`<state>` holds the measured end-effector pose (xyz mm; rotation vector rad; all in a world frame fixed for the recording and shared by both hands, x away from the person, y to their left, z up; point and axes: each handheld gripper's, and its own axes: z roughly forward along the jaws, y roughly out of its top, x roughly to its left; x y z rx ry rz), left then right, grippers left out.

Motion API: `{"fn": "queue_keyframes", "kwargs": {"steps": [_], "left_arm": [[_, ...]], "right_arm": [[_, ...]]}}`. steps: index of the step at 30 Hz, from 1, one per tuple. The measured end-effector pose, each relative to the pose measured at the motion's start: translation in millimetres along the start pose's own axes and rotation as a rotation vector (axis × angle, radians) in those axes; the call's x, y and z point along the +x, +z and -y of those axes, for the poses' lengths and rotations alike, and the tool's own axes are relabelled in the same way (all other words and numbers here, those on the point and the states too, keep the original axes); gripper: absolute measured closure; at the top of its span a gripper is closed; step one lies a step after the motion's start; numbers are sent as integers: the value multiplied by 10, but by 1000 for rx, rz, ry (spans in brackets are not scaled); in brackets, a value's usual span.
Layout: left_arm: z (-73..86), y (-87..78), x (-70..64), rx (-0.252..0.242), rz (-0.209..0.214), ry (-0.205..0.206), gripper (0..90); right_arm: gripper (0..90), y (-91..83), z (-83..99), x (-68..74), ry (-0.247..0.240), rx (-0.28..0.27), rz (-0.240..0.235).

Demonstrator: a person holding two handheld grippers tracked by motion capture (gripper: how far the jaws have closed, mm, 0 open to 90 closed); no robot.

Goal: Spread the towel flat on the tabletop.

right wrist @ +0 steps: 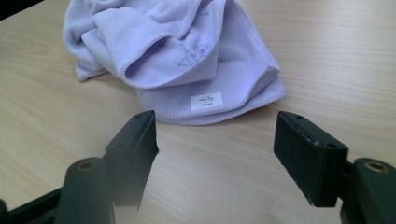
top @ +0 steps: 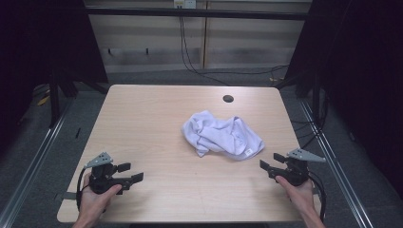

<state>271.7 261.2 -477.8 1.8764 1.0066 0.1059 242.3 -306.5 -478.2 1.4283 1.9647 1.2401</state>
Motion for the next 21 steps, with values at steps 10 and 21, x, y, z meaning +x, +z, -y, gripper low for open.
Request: {"fn": "queue_keyframes", "kwargs": {"steps": [10,21], "left_arm": [[17,24,-26,41,-30,71,247],[10,12,-94,38,-12,113,237]], "right_arm": [[325,97,-113,141,-54,62,-115],[338,435,-401,412,-158,131,-205]]}}
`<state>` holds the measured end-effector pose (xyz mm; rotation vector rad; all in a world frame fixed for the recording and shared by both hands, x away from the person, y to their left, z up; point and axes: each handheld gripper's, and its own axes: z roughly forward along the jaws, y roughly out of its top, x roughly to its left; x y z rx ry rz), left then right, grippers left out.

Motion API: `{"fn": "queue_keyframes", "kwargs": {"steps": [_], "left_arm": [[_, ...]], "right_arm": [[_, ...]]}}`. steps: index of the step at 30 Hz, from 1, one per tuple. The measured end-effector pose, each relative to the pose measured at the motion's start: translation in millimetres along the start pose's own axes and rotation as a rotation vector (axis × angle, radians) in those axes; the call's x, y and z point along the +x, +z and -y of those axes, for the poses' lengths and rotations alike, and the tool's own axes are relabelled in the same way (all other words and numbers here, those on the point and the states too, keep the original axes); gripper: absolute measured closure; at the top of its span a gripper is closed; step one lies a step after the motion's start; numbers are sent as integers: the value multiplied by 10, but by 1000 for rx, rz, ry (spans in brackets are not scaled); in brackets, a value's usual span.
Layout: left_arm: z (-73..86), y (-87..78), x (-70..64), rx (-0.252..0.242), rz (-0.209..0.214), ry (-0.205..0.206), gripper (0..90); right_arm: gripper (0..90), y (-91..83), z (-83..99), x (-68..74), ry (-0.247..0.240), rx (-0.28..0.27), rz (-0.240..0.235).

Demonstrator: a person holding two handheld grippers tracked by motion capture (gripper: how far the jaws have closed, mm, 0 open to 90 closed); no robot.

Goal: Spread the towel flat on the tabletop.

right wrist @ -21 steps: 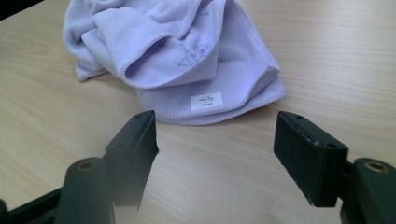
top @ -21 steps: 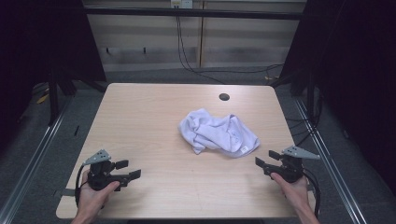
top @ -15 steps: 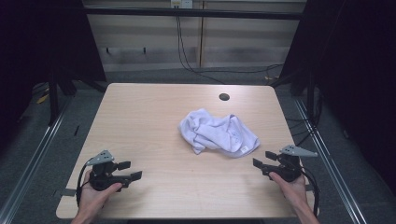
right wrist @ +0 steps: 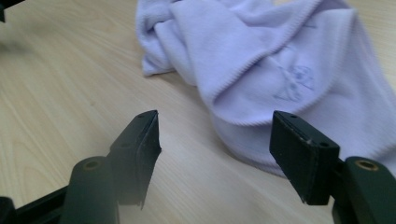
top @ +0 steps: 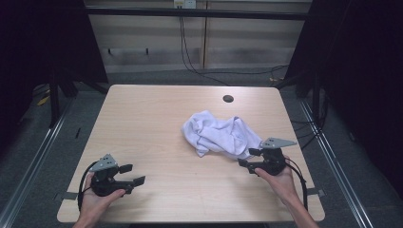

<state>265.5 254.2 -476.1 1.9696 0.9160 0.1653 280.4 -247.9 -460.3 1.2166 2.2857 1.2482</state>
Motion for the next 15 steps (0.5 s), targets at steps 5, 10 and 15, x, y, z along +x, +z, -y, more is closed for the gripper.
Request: {"fn": "queue_keyframes", "kwargs": {"steps": [5,10,15], "left_arm": [[6,7,13,3,6,-1,238],[20,-13,-6,3,10,-4,289],[8,-33,11,-23,17,-19,308]], "right_arm": [[335,225,-241,-128,4,10,-15],[388,499,-478,-271,10,58,-18],[342,782,-545,-373,12,63,-44]]}}
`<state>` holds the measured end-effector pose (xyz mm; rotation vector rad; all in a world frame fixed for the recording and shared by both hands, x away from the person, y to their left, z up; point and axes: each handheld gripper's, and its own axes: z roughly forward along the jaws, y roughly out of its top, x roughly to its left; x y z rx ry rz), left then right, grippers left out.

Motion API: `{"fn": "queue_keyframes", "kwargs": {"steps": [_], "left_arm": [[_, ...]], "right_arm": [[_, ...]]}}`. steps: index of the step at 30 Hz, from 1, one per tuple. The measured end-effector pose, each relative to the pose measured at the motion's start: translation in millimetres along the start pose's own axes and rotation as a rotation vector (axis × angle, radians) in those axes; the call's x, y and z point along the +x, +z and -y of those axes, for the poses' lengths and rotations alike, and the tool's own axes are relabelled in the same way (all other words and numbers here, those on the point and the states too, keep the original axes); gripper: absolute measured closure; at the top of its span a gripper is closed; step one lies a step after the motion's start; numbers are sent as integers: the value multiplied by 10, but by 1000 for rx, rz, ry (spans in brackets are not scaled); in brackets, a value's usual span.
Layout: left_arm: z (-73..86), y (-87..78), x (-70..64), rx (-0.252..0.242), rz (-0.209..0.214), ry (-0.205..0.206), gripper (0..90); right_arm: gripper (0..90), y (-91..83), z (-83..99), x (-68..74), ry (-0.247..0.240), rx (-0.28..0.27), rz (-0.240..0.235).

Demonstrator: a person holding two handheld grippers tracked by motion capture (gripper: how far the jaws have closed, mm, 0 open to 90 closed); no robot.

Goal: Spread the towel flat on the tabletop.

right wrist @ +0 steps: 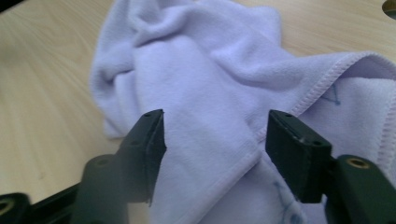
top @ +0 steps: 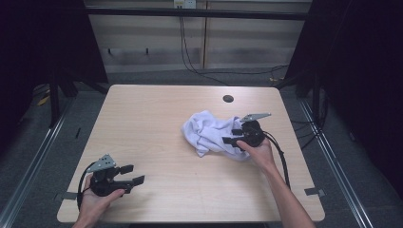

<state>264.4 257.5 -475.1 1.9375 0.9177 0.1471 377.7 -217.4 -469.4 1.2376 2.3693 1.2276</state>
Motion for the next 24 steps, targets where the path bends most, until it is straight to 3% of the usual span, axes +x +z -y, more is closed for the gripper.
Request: {"fn": "queue_keyframes", "kwargs": {"steps": [3,5,8,9,12,20,23,24], "left_arm": [[3,8,14,9,2,-9,296],[4,6,15,9,-1,-9,285],[5,1,20,5,-5,-14,282],[4,-3,22,3,-12,-16,279],[-4,-3,17,0,-10,-12,279],[-25,19,3,0,-7,-8,284],[-42,29,-8,-1,5,-10,289],[-62,29,-19,-2,10,-5,300]], "right_arm": [[164,139,56,-90,27,29,25],[150,217,115,-139,58,49,14],[161,277,164,-128,48,59,23],[251,309,164,-58,20,68,46],[413,306,154,15,-8,84,26],[502,315,184,185,-20,90,-18],[505,344,201,360,-62,98,-69],[505,356,215,480,-86,107,-93]]}}
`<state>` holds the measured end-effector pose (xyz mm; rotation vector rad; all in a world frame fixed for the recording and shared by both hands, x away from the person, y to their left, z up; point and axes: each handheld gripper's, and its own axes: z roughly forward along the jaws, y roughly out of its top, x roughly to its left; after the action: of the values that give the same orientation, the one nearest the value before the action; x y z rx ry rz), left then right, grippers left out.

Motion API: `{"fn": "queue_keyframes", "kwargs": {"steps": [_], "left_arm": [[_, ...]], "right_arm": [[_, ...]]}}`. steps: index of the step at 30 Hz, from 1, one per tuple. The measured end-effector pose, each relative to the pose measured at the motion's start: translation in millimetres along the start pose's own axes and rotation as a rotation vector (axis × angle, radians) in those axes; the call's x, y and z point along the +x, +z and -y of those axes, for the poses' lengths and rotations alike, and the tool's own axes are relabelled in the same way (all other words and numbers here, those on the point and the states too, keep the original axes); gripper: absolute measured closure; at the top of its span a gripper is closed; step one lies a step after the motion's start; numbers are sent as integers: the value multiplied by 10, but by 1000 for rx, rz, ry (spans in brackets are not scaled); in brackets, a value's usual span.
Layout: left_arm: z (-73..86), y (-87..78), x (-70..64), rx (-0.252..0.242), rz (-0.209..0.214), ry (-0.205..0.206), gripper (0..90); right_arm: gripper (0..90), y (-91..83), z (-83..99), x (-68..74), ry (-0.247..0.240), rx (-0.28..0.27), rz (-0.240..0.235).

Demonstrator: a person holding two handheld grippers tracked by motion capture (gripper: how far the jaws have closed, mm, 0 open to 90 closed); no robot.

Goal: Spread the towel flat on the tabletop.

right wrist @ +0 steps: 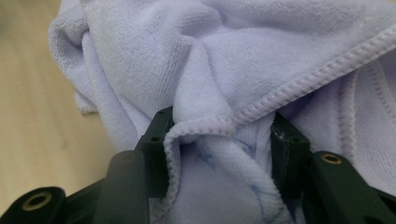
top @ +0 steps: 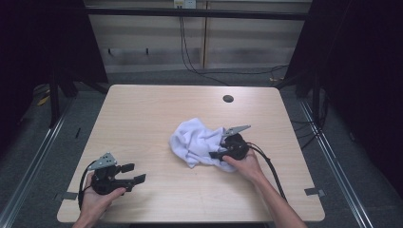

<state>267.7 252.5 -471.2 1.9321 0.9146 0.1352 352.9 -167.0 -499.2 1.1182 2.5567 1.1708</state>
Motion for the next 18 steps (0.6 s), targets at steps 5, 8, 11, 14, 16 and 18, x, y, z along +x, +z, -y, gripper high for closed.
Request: {"fn": "queue_keyframes", "kwargs": {"steps": [5,8,11,14,16,18], "left_arm": [[-84,-22,-57,-27,13,20,338],[-126,-43,-73,-49,22,23,408],[-182,-54,-77,-68,35,48,484],[-244,-29,-83,-60,41,62,502],[-288,7,-94,-45,39,82,540],[-367,78,-112,-30,42,104,560]], "right_arm": [[500,56,21,323,-57,16,-77],[490,89,18,523,-122,38,-128],[484,117,20,647,-148,43,-162],[452,155,7,824,-176,62,-207],[383,157,-1,911,-186,65,-225],[334,112,-9,953,-180,58,-237]]}}
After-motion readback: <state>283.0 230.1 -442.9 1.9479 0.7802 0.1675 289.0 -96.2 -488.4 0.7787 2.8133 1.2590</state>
